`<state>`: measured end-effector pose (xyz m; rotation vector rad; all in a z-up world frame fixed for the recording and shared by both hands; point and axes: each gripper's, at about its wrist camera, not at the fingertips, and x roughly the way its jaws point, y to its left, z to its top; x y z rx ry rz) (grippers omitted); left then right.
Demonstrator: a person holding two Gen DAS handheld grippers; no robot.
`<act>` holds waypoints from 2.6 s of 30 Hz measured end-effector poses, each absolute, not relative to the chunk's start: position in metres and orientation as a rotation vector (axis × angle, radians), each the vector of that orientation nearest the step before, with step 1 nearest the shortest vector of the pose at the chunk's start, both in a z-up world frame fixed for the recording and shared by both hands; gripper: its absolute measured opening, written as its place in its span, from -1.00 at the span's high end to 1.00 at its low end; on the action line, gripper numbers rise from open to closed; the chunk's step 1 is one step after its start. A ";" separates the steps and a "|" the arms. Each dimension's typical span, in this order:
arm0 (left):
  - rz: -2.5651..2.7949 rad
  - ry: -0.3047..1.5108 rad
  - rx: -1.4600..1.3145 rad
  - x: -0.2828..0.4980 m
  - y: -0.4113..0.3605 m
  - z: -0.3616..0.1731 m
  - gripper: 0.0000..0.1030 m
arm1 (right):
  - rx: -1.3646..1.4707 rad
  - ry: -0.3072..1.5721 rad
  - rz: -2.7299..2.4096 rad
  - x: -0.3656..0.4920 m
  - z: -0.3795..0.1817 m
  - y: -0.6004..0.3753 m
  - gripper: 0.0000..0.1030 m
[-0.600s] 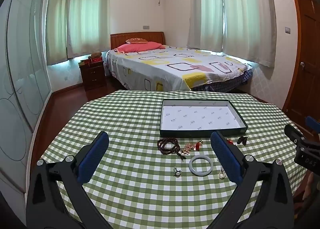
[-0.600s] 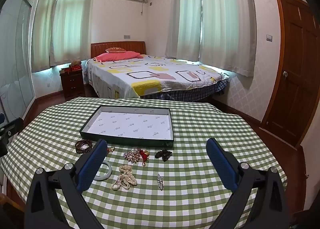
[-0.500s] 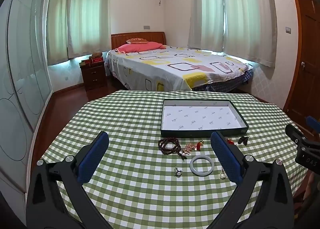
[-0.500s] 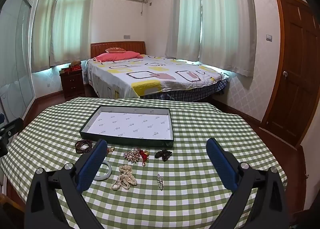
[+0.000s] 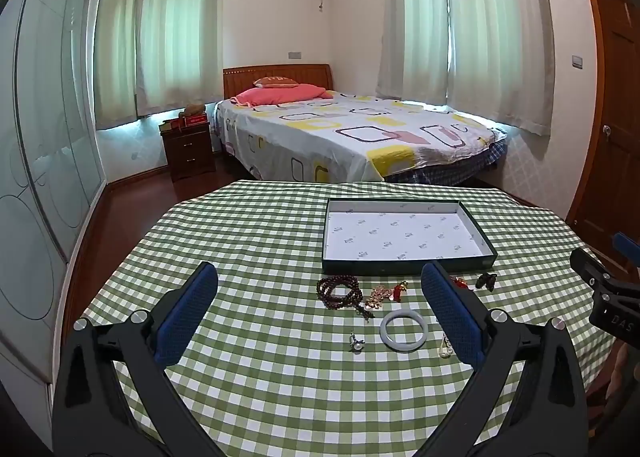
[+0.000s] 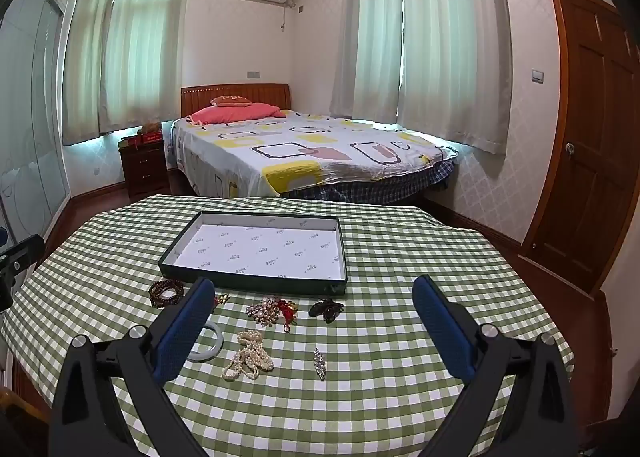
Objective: Organize jewelry
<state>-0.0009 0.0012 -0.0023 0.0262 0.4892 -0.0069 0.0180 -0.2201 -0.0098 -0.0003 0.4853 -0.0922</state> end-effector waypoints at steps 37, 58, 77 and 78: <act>-0.014 0.491 0.017 -0.002 0.002 -0.002 -0.92 | -0.005 0.481 -0.091 0.020 -0.013 -0.217 -0.88; -0.024 0.496 0.016 -0.002 0.002 -0.002 -0.92 | -0.005 0.480 -0.092 0.019 -0.015 -0.216 -0.88; -0.020 0.510 0.012 0.000 0.003 -0.006 -0.92 | -0.002 0.483 -0.088 0.020 -0.013 -0.219 -0.88; -0.019 0.512 0.012 0.001 0.004 -0.007 -0.92 | -0.003 0.484 -0.089 0.020 -0.014 -0.219 -0.88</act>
